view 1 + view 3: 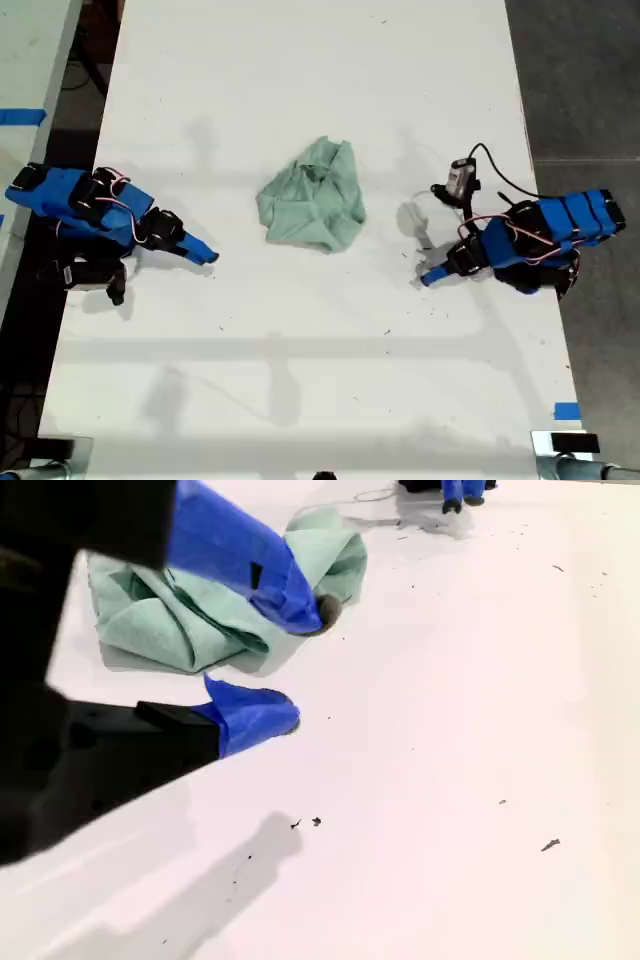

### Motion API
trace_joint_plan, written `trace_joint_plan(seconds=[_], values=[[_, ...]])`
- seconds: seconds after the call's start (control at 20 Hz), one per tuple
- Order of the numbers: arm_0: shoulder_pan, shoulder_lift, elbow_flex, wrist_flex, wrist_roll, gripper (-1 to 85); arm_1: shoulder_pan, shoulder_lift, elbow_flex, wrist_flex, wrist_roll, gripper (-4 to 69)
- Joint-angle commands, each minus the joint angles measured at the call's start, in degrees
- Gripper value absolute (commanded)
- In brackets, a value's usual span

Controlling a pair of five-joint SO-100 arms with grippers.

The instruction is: Fold t shirt

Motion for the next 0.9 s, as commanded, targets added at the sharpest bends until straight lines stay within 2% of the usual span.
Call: trace_joint_plan(seconds=[0.0,0.85], values=[[1.0,0.4,0.4,0.2,0.4,12.3,-0.4,0.4,2.1,-1.4,-1.4,14.4],[1.0,0.4,0.4,0.2,0.4,12.3,-0.4,0.4,2.1,-1.4,-1.5,14.4]])
